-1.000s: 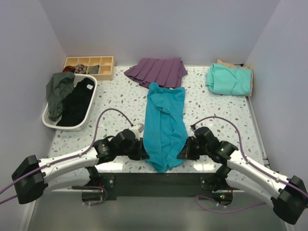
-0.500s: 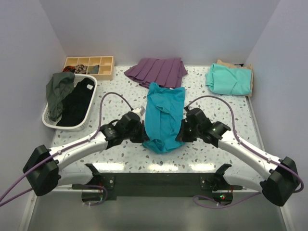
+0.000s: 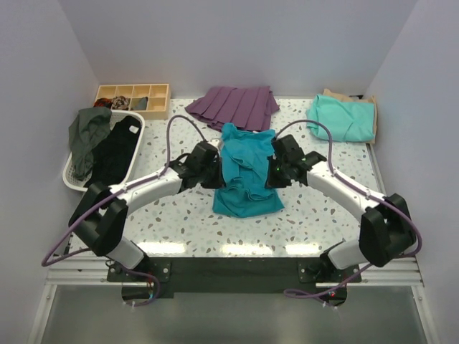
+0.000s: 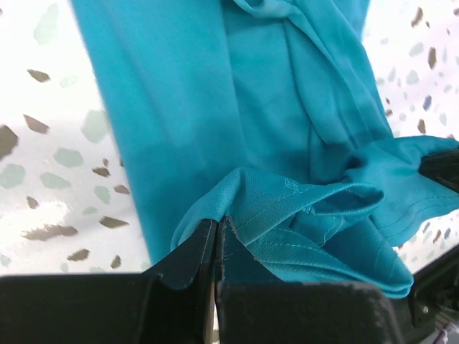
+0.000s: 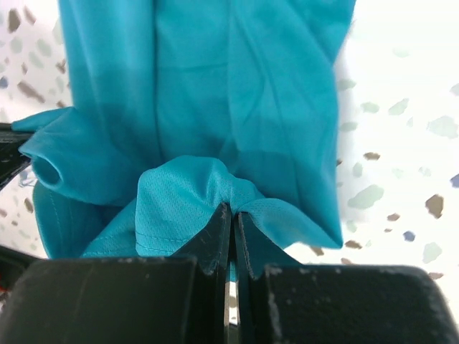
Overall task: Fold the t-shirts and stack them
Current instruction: Fold the folded rectangular tshirt in 1/3 of the way, then grab one side of the 2/3 rectangular tshirt with both arms
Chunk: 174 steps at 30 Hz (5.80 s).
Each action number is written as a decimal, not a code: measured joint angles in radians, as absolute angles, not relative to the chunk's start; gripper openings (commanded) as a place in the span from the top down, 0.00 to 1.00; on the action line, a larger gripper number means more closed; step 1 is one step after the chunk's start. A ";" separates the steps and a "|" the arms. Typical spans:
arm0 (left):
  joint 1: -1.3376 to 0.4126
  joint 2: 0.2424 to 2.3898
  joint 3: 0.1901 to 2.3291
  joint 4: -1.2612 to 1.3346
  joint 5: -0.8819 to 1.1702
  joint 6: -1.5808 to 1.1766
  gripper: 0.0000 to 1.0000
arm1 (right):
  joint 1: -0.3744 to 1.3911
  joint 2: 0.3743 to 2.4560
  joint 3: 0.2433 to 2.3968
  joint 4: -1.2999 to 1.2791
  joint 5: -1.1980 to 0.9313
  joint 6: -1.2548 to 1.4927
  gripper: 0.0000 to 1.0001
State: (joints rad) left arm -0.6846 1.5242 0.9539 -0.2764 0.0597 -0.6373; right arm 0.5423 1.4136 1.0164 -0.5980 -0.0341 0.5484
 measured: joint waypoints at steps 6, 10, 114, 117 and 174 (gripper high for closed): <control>-0.596 1.621 1.019 -0.270 0.083 -0.599 1.00 | 0.479 1.536 1.090 -0.606 -0.026 0.511 1.00; -0.543 1.686 1.082 -0.259 0.100 -0.570 0.92 | 0.446 1.612 1.140 -0.603 -0.018 0.492 0.97; -0.499 1.515 0.312 0.638 0.512 -0.637 0.50 | 0.260 1.340 0.611 -0.311 -0.308 0.557 0.22; -0.499 1.563 0.306 0.723 0.538 -0.659 0.51 | 0.258 1.365 0.598 -0.236 -0.360 0.579 0.25; -0.729 1.319 0.336 0.309 0.154 -0.699 0.57 | 0.260 1.105 0.450 -0.387 -0.327 0.602 0.30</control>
